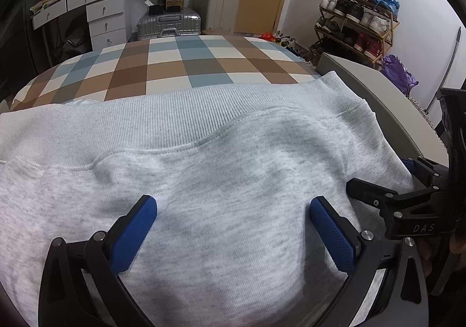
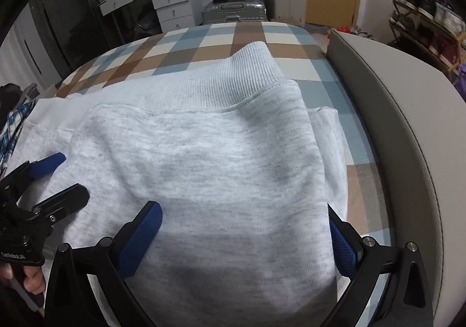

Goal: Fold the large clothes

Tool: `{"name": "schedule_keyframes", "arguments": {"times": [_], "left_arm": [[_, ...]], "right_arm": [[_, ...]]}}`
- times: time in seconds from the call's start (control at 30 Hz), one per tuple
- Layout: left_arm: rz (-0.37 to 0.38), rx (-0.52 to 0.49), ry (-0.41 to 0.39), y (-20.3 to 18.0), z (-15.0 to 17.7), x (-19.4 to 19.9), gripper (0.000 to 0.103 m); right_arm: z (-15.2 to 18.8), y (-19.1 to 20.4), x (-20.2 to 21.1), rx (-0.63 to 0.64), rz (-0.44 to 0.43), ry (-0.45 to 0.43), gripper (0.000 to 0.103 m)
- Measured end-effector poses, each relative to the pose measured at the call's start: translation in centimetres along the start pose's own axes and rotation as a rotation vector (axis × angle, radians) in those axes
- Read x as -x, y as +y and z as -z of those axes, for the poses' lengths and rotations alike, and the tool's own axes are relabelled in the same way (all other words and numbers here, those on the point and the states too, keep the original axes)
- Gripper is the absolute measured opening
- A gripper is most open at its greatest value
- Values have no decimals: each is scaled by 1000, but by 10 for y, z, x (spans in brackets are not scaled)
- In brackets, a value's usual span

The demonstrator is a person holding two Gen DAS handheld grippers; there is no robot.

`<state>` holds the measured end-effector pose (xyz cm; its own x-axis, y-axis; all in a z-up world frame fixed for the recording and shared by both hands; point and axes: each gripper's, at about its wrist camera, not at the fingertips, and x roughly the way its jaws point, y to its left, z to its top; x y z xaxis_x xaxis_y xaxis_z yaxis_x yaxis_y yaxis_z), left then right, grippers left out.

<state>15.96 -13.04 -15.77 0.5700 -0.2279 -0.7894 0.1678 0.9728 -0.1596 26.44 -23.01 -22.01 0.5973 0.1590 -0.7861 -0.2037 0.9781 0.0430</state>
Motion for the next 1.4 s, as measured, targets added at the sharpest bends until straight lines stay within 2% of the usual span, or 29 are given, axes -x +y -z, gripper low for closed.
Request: {"name": "schedule_keyframes", "arguments": {"times": [0.13,0.23,0.33,0.37,0.43,0.5,0.57,0.67,0.7,0.73,0.77,0.83,0.87,0.9,0.93,1.03,1.07,1.1,1.17,1.2,1.23,1.27,1.3,1.4], "left_arm": [[29,16,-1,9,-4,7,102],[111,108,-32,36,-16,17,102],[205,206,3,67,-32,24,102],[199,231,-8,74,-37,31,102],[85,246,-71,86,-45,51,102],[45,228,-104,95,-49,65,102],[-31,204,-72,107,-51,64,102],[-197,173,20,131,-47,44,102],[-216,177,65,140,-42,34,102],[-238,181,123,148,-36,21,102],[-256,175,174,153,-25,9,102],[-211,186,142,161,-19,10,102],[-214,181,152,160,-19,11,102],[-223,164,152,157,-18,11,102],[-235,150,152,154,-17,11,102],[-230,150,152,155,-16,12,102],[-226,151,149,156,-16,12,102],[-224,151,145,156,-14,13,102],[-224,149,137,156,-18,13,102],[-224,149,137,156,-19,12,102],[-225,150,137,156,-20,11,102],[-225,149,137,156,-20,11,102],[-225,149,137,156,-19,11,102],[-224,150,135,157,-18,11,102]], "right_arm": [[3,-3,-2,-7,-9,-3,103],[6,-5,1,-7,-11,-4,103],[6,-8,5,-9,-13,-4,103],[8,-9,1,-8,-13,-3,103],[8,-2,0,-7,-12,-2,103],[7,-3,1,-8,-14,0,103],[1,-5,4,-9,-16,3,103],[-2,-6,0,-11,-13,4,103],[-2,-8,-2,-11,-14,4,103],[-12,-6,17,-7,-16,3,101],[-15,-2,27,-1,-17,3,99],[-14,0,40,14,-18,-1,93],[-13,3,45,25,-28,-2,85],[-12,6,52,33,-53,-3,70],[-12,8,55,37,-66,-4,66],[-12,12,64,62,-55,-23,37],[-12,12,68,61,-45,-32,22],[-14,10,71,53,-26,-36,13],[-16,4,78,20,-43,-52,13],[-17,1,81,5,-44,-65,23],[-19,-2,87,-23,-18,-82,27],[-21,-5,92,-47,1,-93,39],[-23,-9,100,-85,-3,-115,57],[-25,-14,122,-151,-113,-215,79]]}}
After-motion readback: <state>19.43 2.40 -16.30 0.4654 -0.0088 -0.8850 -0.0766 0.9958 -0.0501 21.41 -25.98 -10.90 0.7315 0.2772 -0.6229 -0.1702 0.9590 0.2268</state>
